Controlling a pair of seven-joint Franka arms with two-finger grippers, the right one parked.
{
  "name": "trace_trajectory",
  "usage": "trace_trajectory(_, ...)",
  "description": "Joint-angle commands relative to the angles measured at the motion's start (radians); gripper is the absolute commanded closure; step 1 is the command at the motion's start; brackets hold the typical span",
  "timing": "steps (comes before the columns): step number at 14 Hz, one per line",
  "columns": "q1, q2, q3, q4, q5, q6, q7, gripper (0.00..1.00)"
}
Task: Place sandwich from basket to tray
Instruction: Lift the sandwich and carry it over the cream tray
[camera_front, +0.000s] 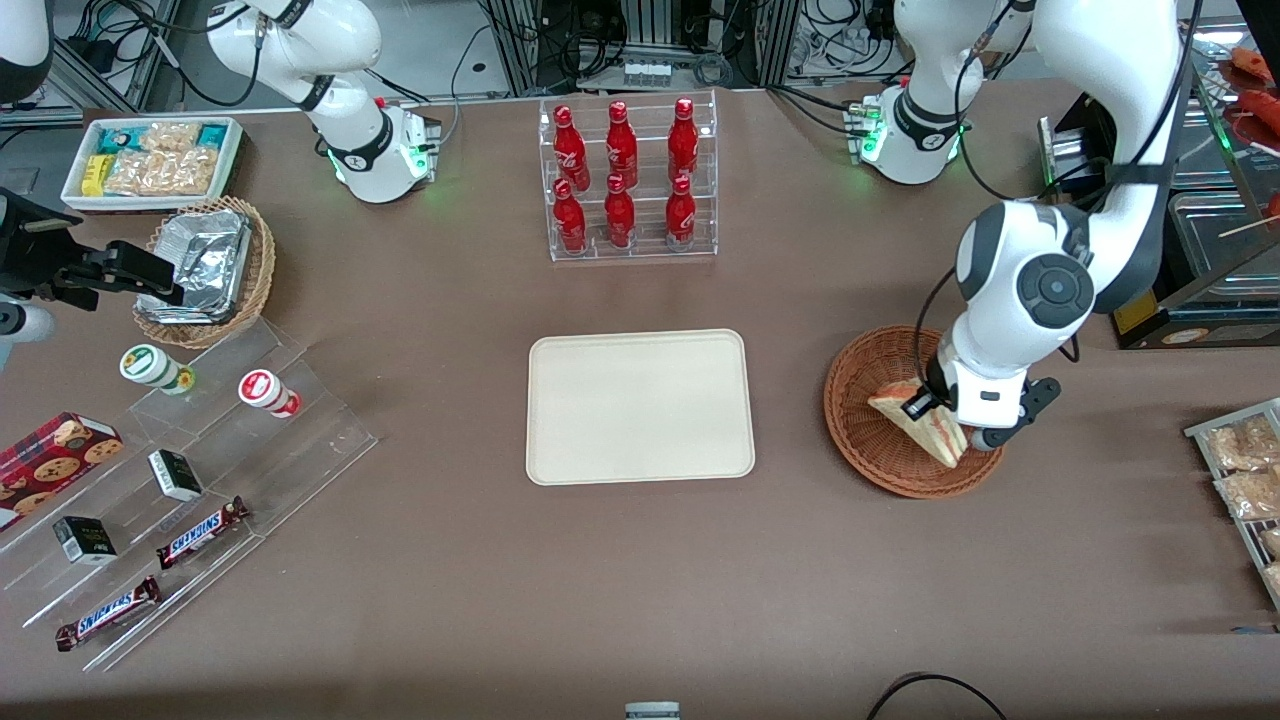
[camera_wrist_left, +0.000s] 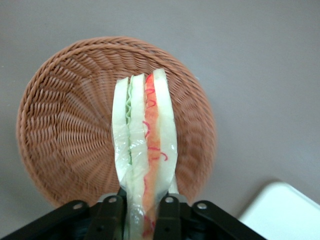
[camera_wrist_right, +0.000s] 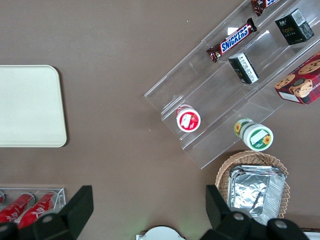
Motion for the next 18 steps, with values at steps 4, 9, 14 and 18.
trace_trajectory(4, -0.230, 0.206, 0.006, 0.357, 0.013, -0.226, -0.025, 1.00)
trace_trajectory(9, -0.405, 0.316, -0.007, 0.399, 0.042, -0.063, 0.001, 1.00)
trace_trajectory(14, -0.501, 0.419, -0.017, 0.457, 0.036, 0.003, 0.066, 1.00)
trace_trajectory(18, -0.510, 0.491, -0.058, 0.463, 0.034, 0.110, 0.108, 1.00)
